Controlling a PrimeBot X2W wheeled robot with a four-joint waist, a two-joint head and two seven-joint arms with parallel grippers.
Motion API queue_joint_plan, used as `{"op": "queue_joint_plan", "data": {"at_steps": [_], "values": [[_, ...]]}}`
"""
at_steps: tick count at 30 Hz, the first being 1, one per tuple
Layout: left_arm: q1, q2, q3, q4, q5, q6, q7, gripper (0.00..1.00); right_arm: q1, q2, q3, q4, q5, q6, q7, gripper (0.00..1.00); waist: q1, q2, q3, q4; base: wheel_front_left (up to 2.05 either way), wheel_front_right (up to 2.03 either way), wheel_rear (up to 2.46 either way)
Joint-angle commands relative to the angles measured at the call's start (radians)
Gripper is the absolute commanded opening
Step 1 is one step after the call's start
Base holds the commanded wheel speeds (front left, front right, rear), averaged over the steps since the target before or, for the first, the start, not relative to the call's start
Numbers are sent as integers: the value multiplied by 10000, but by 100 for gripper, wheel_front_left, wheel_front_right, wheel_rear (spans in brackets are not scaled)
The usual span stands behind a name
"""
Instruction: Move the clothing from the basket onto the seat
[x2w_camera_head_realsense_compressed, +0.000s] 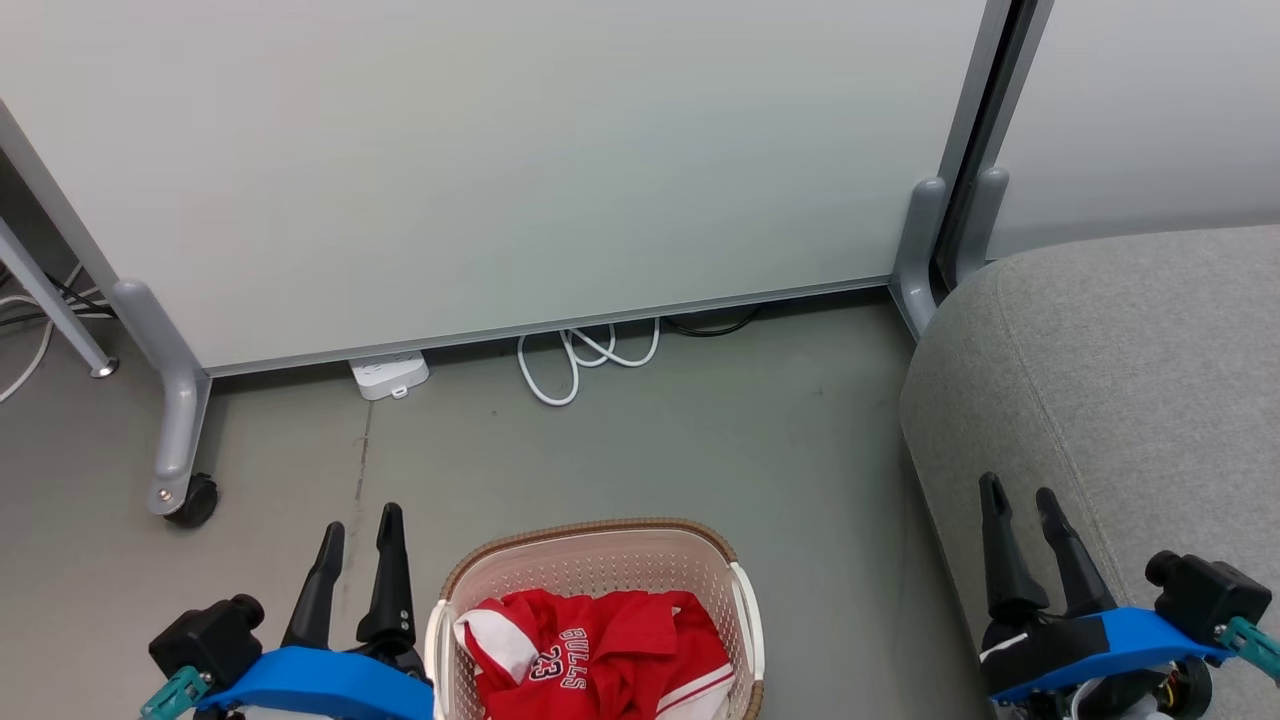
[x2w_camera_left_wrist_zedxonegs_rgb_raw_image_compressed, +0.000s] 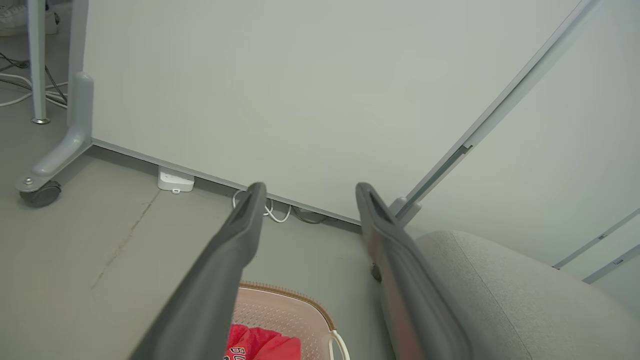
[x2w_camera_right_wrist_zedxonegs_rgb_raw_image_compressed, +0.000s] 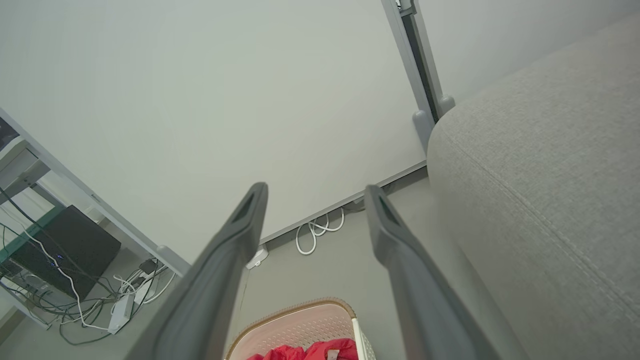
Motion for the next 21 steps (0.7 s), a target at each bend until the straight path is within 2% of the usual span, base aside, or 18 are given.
{"op": "queue_joint_plan", "data": {"at_steps": [1, 21], "values": [[-184, 63, -73, -60, 216, 53, -74, 100, 18, -45, 27, -144, -253, 0, -80, 100, 0, 0, -1, 3, 0, 0, 0], [-297, 81, -411, 106, 1866, 181, -547, 100, 116, -50, -20, -424, -2315, 0, -344, 100, 0, 0, 29, 53, 0, 0, 0]]}}
